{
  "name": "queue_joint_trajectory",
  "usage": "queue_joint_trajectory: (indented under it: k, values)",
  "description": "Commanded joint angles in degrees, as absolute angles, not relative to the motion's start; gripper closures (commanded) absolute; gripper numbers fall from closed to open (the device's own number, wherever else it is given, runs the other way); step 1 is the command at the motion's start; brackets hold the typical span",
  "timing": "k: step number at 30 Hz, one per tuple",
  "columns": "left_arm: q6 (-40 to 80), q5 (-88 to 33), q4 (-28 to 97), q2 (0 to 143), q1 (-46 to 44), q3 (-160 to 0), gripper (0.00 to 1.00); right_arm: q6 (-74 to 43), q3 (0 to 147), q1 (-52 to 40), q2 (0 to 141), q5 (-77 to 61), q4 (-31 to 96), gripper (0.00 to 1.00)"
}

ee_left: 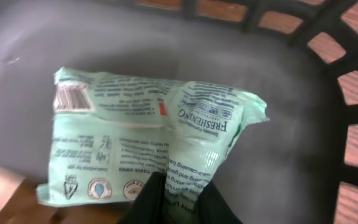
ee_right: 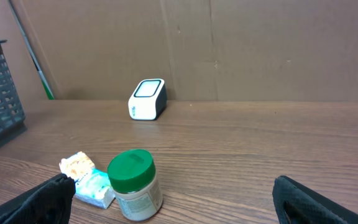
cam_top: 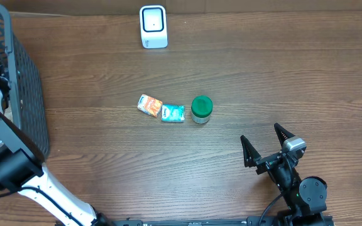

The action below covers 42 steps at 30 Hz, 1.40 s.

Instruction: Scan the item barcode

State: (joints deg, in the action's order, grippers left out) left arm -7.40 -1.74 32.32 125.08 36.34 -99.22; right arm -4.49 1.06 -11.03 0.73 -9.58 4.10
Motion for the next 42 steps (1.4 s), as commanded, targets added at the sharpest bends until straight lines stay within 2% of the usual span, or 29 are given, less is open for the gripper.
queue_joint_trajectory:
  k: [1, 15, 23, 29, 35, 42]
  values:
    - [-1.0, 3.9, 35.0, 114.7, 36.0, -99.0, 0.96, -4.8, 0.4, -11.4, 0.2, -9.0, 3.9, 0.0]
    - [8.3, 5.4, 40.8, 87.8, 36.0, -99.0, 0.96, -4.8, 0.4, -11.4, 0.2, -9.0, 3.9, 0.0]
    - [11.3, -11.6, 48.9, 75.8, 33.4, -99.0, 0.96, -4.8, 0.4, -11.4, 0.2, -9.0, 3.9, 0.0]
    - [9.6, -14.4, 59.2, 74.9, 20.5, -98.5, 0.96, -4.8, 0.4, -11.4, 0.2, -9.0, 3.9, 0.0]
    - [7.7, -6.1, 67.6, 78.2, 3.1, -94.0, 0.96, -4.8, 0.4, -11.4, 0.2, -9.0, 3.9, 0.0]
    - [11.3, -5.3, 63.2, 82.4, -12.6, -77.5, 0.96, -4.8, 0.4, -11.4, 0.2, -9.0, 3.9, 0.0]
